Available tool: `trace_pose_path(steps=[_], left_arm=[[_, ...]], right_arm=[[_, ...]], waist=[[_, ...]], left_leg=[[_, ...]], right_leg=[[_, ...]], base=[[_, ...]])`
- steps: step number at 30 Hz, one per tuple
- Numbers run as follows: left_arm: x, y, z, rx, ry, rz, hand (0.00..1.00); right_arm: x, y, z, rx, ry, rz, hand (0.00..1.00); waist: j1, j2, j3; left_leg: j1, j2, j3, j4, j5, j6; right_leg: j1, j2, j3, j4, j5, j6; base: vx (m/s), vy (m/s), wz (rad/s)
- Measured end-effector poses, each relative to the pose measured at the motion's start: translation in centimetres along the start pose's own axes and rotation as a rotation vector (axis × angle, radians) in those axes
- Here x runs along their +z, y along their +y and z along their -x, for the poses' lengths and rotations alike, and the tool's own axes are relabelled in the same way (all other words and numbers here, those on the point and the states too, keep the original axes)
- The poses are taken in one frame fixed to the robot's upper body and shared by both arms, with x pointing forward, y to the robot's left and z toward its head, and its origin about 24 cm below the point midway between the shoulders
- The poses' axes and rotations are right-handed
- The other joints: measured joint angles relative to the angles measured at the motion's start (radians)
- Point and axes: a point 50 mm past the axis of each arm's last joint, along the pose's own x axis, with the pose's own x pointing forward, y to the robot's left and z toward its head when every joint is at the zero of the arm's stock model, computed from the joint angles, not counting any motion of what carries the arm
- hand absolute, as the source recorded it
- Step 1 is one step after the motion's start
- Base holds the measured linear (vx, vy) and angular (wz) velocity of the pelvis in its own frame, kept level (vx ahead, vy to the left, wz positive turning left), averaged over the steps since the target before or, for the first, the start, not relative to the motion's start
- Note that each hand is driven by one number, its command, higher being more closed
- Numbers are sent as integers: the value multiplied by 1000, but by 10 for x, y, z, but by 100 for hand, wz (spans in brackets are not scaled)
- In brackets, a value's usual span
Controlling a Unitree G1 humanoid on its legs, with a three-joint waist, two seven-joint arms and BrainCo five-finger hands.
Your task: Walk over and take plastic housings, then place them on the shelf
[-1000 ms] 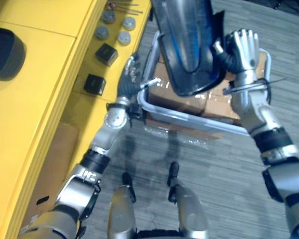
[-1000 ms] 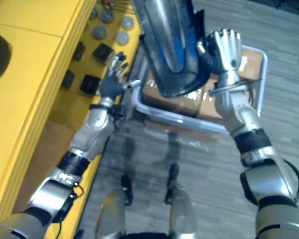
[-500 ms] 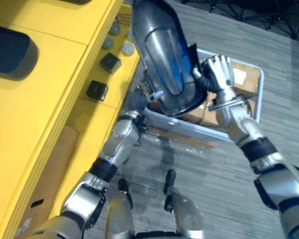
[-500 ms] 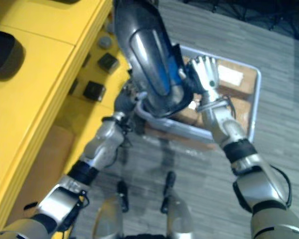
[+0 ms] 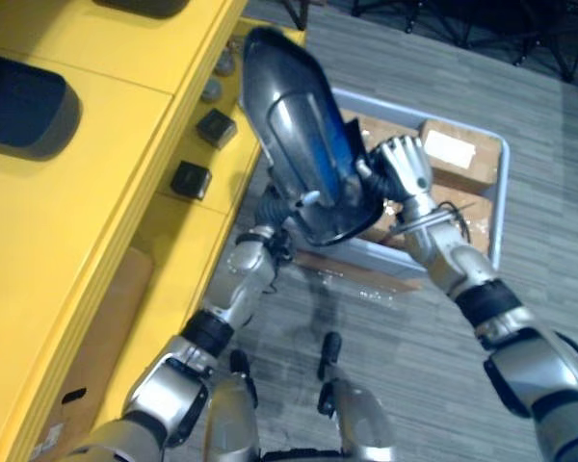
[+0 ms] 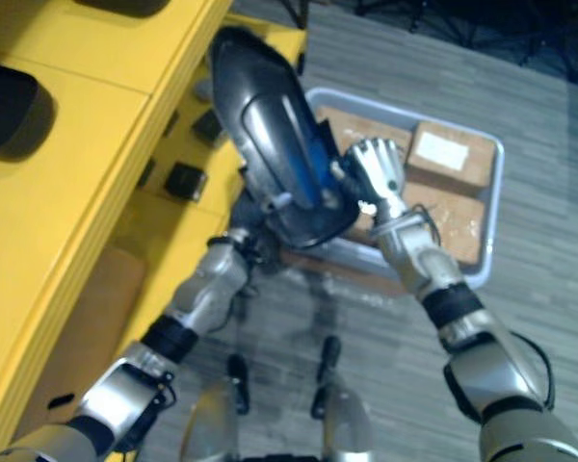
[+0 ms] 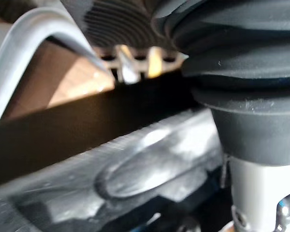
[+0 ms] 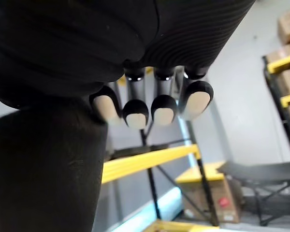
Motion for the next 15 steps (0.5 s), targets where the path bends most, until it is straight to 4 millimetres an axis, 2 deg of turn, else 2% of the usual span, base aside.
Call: trace_pose_path(steps=[6, 9, 15], left_arm=[[1, 12, 5, 66, -57, 2, 100], [4, 14, 4, 75, -81, -22, 100], [-1, 15, 7, 75, -67, -16, 100]], right_arm=[[15, 3, 13, -54, -24, -89, 100], [26, 0, 14, -93, -43, -134, 100], [33, 6, 27, -102, -13, -209, 100]], waist=[[5, -2, -33], [6, -3, -42], [4, -4, -76]], left_leg=[[1, 3, 0, 4, -1, 0], [3, 4, 0, 7, -2, -1], [25, 6, 7, -6, -2, -1]], right_leg=[[6, 1, 0, -4, 2, 0], [17, 5, 1, -22, 8, 0], [33, 9, 6, -34, 13, -1]], base=[[-23, 35, 0], [-26, 34, 0], [-1, 46, -4]])
